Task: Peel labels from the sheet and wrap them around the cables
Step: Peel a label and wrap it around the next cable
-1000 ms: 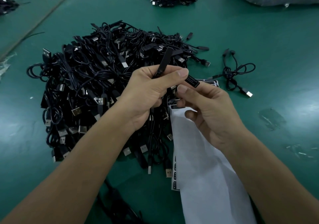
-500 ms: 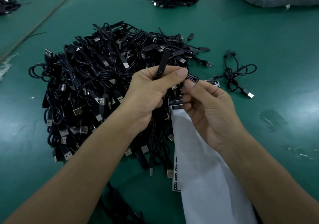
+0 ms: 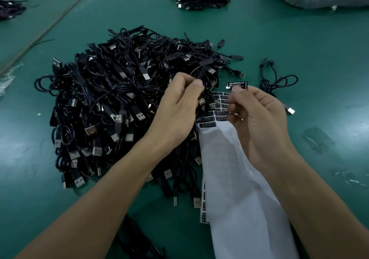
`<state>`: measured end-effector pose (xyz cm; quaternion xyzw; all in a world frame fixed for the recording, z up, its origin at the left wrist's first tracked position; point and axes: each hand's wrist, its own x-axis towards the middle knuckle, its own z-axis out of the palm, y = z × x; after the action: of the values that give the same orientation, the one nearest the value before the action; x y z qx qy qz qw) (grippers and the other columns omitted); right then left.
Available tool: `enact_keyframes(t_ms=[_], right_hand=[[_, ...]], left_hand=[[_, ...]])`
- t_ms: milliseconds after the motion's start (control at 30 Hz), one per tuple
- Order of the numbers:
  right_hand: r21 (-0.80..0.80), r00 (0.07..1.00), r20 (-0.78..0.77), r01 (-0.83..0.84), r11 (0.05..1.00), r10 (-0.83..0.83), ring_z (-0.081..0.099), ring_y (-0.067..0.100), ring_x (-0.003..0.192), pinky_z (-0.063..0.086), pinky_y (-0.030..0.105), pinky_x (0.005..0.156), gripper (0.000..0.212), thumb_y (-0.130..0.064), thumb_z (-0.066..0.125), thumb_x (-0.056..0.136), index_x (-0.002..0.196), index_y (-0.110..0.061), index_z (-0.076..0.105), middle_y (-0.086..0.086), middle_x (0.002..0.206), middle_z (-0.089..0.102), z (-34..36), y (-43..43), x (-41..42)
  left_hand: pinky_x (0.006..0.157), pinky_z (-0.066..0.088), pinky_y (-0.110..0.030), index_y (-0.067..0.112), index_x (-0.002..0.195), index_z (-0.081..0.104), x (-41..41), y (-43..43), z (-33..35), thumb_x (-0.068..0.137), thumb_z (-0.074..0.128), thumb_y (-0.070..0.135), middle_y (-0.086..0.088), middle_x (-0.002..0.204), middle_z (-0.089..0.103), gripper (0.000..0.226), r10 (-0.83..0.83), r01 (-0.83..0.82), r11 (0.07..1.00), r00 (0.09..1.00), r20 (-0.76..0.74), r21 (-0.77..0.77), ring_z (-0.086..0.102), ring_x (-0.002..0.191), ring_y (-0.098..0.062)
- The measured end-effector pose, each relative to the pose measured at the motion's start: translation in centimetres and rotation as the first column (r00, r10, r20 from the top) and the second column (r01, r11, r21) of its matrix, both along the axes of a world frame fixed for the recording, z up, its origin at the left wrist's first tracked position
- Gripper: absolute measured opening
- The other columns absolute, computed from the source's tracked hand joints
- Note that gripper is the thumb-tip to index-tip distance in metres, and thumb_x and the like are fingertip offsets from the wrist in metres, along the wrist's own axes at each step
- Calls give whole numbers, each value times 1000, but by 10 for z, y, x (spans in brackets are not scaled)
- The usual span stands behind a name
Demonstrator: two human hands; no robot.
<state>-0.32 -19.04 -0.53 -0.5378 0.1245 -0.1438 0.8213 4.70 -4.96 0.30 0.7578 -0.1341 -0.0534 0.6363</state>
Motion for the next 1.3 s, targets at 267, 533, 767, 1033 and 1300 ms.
enact_keyframes(t_ms=[267, 533, 767, 1033, 1300], right_hand=[[-272, 997, -16, -72, 960, 71, 63, 11, 76, 53, 21, 68, 19, -11, 59, 99, 83, -12, 69, -2, 76, 69, -3, -5, 0], [-350, 997, -43, -71, 934, 59, 67, 11, 78, 55, 28, 76, 18, -13, 64, 97, 81, -16, 73, -1, 77, 73, -10, -5, 2], [-359, 997, -37, -75, 930, 66, 74, 21, 83, 59, 42, 86, 16, -12, 65, 96, 83, -11, 74, 11, 85, 76, -10, -4, 1], [-427, 998, -46, -54, 903, 38, 67, 21, 76, 58, 33, 78, 15, -12, 68, 93, 79, -15, 74, 11, 79, 75, -9, -6, 1], [-456, 998, -57, -60, 888, 38, 66, 16, 75, 58, 30, 78, 13, -13, 69, 93, 81, -13, 73, 3, 75, 73, -9, -7, 1]], left_hand=[[39, 31, -15, 13, 92, 73, 11, 9, -9, 104, 46, 16, 13, 59, 62, 30, -85, 85, 988, 996, -4, 131, 40, 41, -1], [44, 45, -17, 21, 101, 66, 9, 12, -7, 105, 50, 15, -1, 82, 76, 18, -203, 206, 975, 978, -47, 81, 57, 51, -4], [52, 51, -18, 10, 108, 66, 8, 13, -4, 106, 47, 15, -5, 93, 77, 20, -308, 316, 944, 947, -87, 96, 65, 62, -8], [55, 52, -17, 15, 105, 62, 8, 15, -3, 104, 51, 15, 0, 87, 77, 11, -361, 370, 927, 924, -123, 58, 69, 67, -7], [57, 54, -18, 13, 100, 63, 11, 17, -6, 102, 55, 20, 0, 86, 78, 11, -370, 380, 924, 920, -130, 52, 73, 70, -11]])
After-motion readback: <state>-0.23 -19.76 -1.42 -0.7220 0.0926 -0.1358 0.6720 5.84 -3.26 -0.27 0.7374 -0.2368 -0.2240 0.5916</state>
